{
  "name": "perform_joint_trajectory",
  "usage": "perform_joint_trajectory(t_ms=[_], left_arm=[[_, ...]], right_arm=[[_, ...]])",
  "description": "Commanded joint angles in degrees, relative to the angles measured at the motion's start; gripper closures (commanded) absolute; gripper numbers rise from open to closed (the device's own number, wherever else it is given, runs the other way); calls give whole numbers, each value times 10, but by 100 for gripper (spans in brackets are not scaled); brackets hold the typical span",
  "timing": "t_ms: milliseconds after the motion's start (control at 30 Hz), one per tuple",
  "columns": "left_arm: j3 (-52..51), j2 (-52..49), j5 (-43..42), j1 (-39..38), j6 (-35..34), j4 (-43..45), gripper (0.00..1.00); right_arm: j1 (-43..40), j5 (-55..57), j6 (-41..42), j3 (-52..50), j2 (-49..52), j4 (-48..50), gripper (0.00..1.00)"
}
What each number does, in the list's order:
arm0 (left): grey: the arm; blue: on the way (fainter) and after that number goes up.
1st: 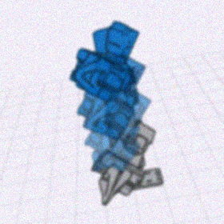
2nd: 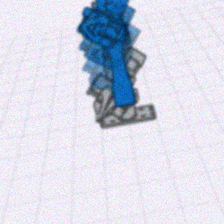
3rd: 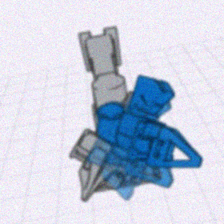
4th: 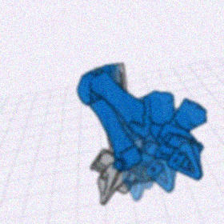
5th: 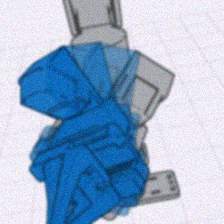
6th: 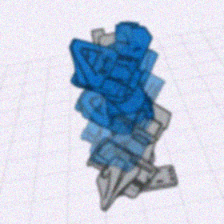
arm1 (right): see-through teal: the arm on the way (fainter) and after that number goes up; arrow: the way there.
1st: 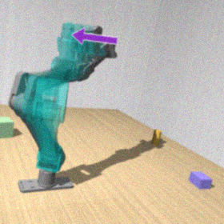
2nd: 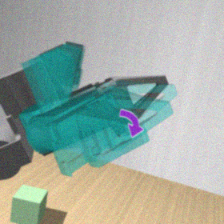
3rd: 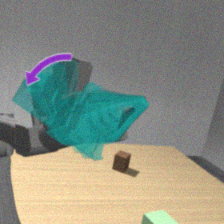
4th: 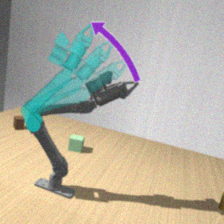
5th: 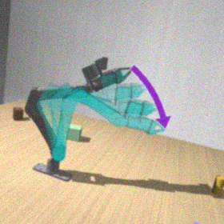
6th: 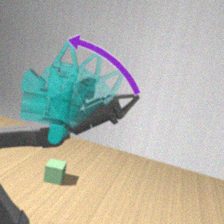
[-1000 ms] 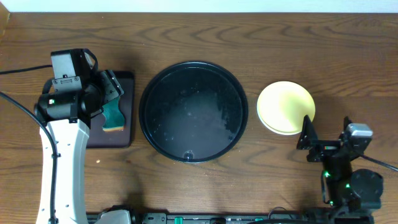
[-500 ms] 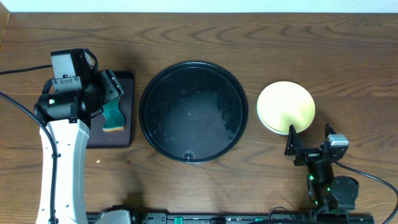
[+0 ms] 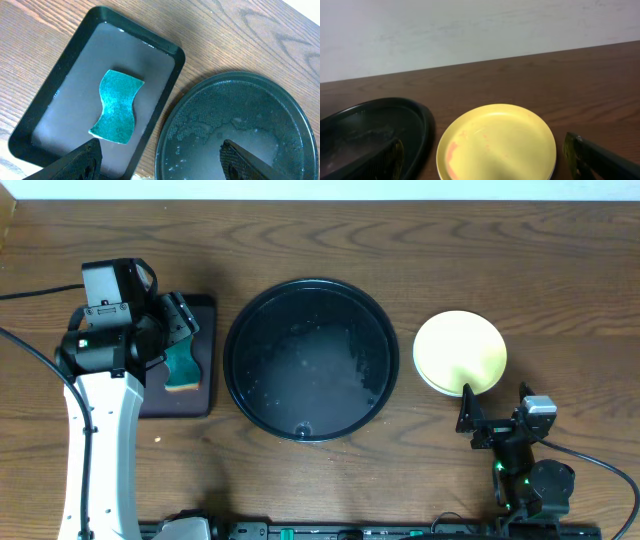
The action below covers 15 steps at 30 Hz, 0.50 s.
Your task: Clean dirty plates on tray and stack at the side
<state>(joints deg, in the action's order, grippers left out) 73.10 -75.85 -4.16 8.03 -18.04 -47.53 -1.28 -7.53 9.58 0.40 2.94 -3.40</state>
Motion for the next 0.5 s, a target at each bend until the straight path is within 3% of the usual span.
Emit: perform_joint_trajectory(t_ms=[0, 467], left_arm=[[9, 2, 1, -1, -3, 0, 24], [9, 2, 5, -1, -2, -2, 24]], right_arm=[[-5, -2, -9, -1, 1, -2, 1], [-5, -2, -9, -1, 1, -2, 1]])
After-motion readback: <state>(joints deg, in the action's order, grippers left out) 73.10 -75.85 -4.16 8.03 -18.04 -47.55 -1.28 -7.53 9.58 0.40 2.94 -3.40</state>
